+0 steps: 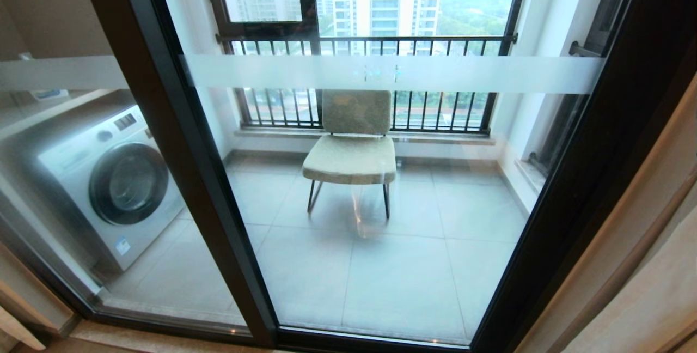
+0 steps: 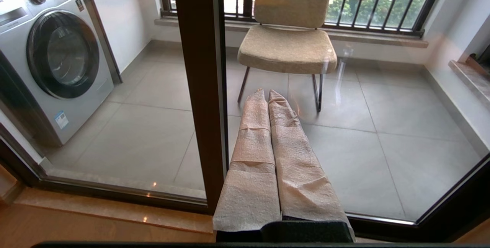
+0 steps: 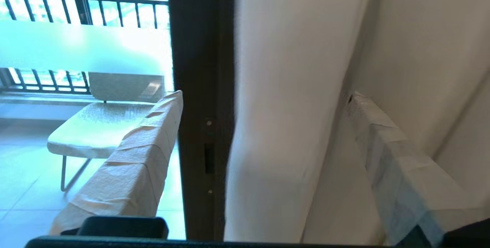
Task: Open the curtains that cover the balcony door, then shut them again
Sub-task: Pull the inner curtains open on both sides
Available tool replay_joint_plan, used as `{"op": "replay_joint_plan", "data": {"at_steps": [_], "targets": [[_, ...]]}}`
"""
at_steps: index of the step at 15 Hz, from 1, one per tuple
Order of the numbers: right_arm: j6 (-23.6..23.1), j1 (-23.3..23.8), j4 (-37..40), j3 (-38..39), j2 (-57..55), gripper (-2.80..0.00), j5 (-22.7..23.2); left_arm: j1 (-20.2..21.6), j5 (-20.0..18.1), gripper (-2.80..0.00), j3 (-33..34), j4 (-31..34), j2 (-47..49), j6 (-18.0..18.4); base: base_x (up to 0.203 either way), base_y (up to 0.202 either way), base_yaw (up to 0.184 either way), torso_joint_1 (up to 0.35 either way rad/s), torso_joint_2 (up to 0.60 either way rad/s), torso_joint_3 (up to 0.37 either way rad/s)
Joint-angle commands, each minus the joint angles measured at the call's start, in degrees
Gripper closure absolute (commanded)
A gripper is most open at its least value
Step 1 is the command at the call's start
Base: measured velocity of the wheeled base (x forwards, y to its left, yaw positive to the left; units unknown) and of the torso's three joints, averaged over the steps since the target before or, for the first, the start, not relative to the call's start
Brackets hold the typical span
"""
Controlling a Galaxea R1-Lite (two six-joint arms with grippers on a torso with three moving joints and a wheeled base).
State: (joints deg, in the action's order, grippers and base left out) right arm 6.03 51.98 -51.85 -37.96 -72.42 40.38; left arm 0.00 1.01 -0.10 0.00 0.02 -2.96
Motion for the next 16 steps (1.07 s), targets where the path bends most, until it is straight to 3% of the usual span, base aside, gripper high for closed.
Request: {"op": "replay_joint_plan", "data": {"at_steps": [1,7,11,14,16], "targets": [[-0.03,0.36,-0.37,4.07,7.55,-2.80,0.24,0.00,0.04,0.00,0.01,0.00,-0.02,-0.03,0.000,0.000,0.000,0.000,0.00,0.000],[-0.43,0.28,-0.80,9.53,15.02,-2.80,-0.55,0.00,0.04,0.00,0.01,0.00,-0.02,-0.03,0.000,0.000,0.000,0.000,0.00,0.000],[-3.56,-1.56,-1.07,14.53,20.18,-2.80,-4.73,0.00,0.04,0.00,0.01,0.00,-0.02,-0.05,0.000,0.000,0.000,0.000,0.00,0.000],[-6.00,-6.02,-3.58,17.74,23.94,-2.80,-10.40,0.00,0.00,0.00,0.01,0.00,-0.02,-0.03,0.000,0.000,0.000,0.000,0.00,0.000],[-8.25,-8.36,-4.32,19.49,26.81,-2.80,-11.78,0.00,-0.05,0.00,0.01,0.00,-0.02,-0.03,0.000,0.000,0.000,0.000,0.00,0.000]]}}
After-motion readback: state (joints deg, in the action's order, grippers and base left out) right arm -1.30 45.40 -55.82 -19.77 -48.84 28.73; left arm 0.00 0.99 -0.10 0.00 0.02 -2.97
